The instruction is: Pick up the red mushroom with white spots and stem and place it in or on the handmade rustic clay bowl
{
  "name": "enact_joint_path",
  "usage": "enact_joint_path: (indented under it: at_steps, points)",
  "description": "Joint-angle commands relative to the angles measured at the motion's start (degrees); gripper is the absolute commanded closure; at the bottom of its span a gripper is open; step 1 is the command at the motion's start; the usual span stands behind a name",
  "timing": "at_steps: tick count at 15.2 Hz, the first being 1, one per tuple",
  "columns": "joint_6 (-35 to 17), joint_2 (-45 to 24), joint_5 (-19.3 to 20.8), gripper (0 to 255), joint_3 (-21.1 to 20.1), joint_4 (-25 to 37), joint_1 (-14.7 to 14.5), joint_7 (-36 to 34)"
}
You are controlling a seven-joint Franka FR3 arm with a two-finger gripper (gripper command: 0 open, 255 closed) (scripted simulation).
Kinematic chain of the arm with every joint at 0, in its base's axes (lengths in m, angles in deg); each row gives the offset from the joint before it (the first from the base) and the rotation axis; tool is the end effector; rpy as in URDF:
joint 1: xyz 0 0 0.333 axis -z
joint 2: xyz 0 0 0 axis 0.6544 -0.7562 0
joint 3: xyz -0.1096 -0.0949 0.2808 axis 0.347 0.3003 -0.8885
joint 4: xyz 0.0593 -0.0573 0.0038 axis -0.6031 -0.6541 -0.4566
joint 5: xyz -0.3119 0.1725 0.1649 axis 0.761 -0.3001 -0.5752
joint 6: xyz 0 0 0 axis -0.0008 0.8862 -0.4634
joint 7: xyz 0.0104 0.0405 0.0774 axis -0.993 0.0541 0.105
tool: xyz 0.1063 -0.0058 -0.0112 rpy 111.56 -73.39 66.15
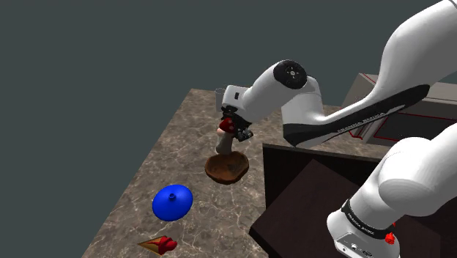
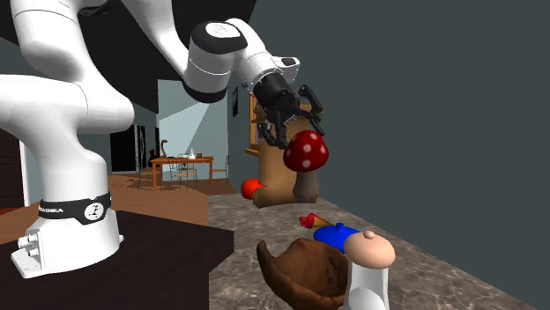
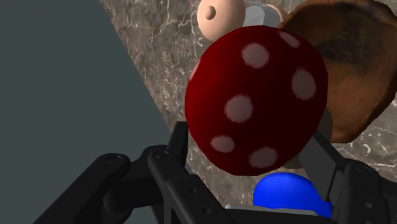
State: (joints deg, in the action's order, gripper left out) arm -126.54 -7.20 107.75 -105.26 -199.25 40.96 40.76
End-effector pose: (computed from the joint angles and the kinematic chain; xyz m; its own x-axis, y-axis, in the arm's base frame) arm 0.3927 0.1793 0.3856 0.1212 0.9901 -0.0713 0.8070 -0.0565 0.5878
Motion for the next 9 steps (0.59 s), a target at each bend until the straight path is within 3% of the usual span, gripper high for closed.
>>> enact_joint_path:
  at_steps: [1,9]
  points:
    - [-1.5,-0.7,1.7,255,0.1,-0.4,1.4,-0.4]
    - [-5.9,-6.1,16.0,255,-6.8,-0.1,10.3,-13.9]
